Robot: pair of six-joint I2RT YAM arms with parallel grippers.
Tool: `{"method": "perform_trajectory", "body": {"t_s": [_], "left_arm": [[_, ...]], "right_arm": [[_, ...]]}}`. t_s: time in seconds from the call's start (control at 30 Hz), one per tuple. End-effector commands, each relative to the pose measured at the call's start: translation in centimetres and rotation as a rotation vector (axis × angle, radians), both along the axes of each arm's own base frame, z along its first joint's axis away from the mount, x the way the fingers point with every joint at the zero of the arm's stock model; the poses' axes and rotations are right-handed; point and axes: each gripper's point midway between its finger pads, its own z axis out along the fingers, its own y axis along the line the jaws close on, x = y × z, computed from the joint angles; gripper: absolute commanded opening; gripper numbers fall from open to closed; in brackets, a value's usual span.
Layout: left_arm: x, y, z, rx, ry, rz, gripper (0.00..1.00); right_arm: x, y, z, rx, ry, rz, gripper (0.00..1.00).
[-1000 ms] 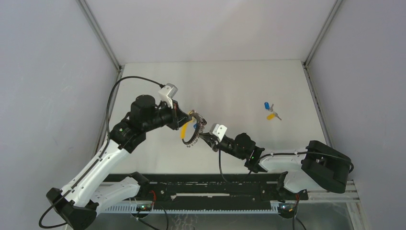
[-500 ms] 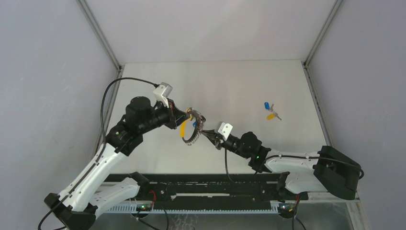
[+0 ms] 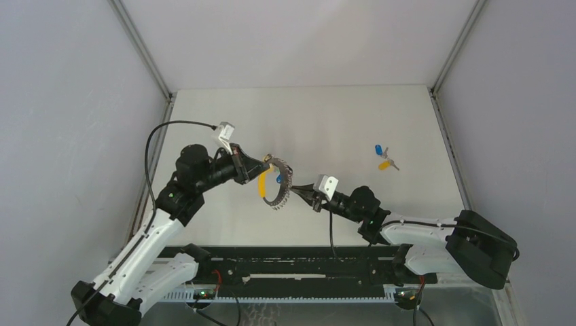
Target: Put the keys on the keyring
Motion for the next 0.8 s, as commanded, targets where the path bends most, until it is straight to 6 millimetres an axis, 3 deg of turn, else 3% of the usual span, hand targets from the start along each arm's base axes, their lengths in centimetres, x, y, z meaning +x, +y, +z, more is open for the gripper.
{"method": "perform_trajectory", "body": {"t_s": [0.0,0.07,0.23,0.77], "left_arm": [[-0.4,-0.5,1.3,-0.104,-0.008,-0.032,0.00],[-0.4,-0.4,1.9,-0.129,-0.027,-0.034,0.00],[-0.5,0.1,2.9,-0.102,-0.077,-0.022,0.00],[-1.1,0.4,3.7,-0.042,-0.137,-0.049,0.00]], "right_arm": [[-0.8,0.4,5.7,0.178,-0.125,0.065,0.00],[-0.6,0.6,5.5,0.176,-0.123,0.065,0.00],[-0.2,0.9,4.1,0.115,-0.096,0.058,0.11],[0.4,1.0,2.2,0.036,-0.010,0.036,0.16]]}}
